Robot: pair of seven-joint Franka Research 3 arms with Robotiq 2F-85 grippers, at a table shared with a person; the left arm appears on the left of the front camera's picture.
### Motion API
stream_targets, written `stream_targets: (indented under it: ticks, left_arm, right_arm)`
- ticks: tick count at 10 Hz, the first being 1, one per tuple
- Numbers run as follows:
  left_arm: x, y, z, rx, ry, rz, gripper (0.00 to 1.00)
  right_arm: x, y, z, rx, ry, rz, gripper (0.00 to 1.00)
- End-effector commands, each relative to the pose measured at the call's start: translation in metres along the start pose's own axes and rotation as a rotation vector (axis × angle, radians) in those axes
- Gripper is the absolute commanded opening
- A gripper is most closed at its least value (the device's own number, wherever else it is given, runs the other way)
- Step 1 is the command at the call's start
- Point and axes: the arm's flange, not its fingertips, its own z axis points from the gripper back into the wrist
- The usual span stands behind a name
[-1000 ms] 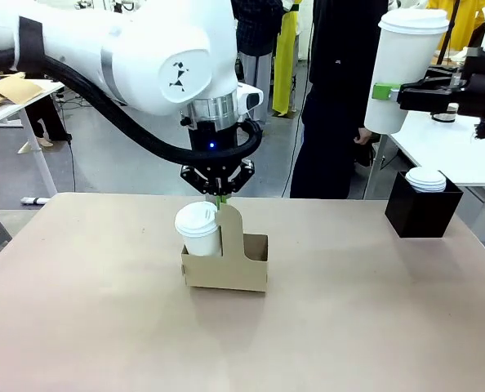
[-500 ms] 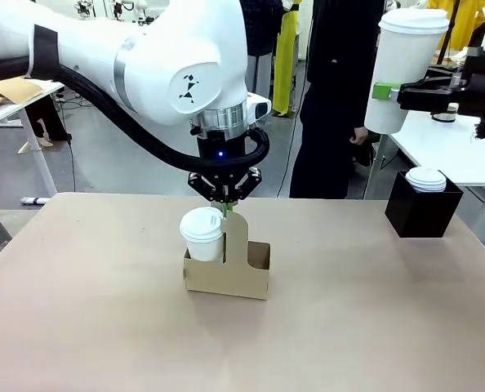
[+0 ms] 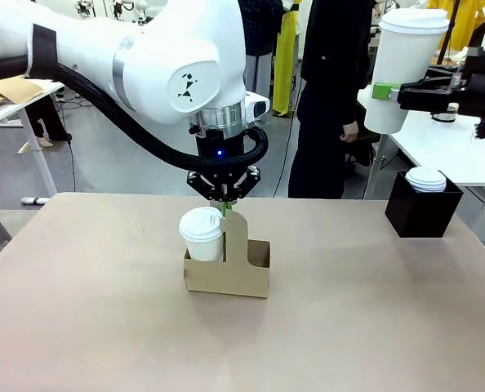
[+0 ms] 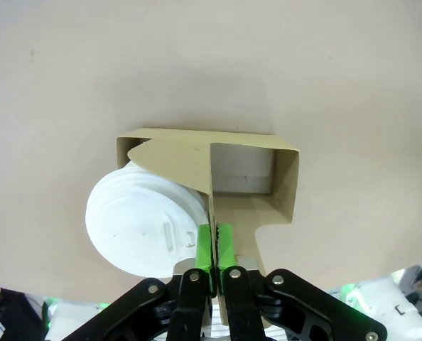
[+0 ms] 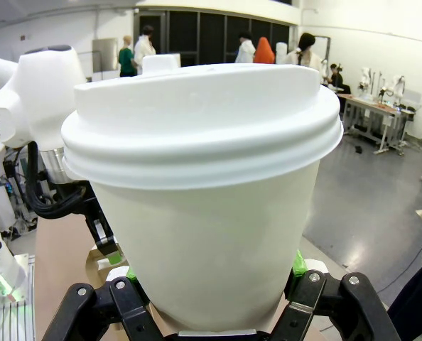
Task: Pour a drink into a cup and package it in a carrier.
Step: Insert the held 600 ml Paper Cup into the Cup Carrier.
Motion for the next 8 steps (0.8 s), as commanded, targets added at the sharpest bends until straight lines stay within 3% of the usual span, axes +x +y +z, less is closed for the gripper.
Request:
stream_targets:
  ticks: [1, 3, 5, 6, 7, 8]
  left_arm:
    - [0.001, 0.009, 0.003, -0.056, -0.020, -0.020, 0.60]
    - [0.005, 0.020, 0.023, -0.127, -0.025, -0.040, 1.00]
    - [0.014, 0.037, 0.054, -0.218, -0.025, -0.085, 1.00]
    - [0.019, 0.055, 0.073, -0.267, -0.013, -0.150, 0.94]
    - [0.023, 0.075, 0.088, -0.322, -0.009, -0.205, 1.00]
    - [0.023, 0.096, 0.100, -0.376, 0.008, -0.315, 1.00]
  right_arm:
    - [0.002, 0.000, -0.001, 0.004, -0.013, 0.001, 0.80]
    - [0.000, 0.000, 0.000, 0.000, 0.000, 0.000, 0.80]
    - [-0.017, -0.026, -0.014, 0.130, -0.015, -0.080, 0.80]
    - [-0.031, -0.030, -0.026, 0.179, -0.029, -0.077, 0.80]
    - [-0.044, -0.034, -0.040, 0.226, -0.037, -0.077, 0.80]
    - [-0.056, -0.038, -0.055, 0.284, -0.055, -0.078, 0.80]
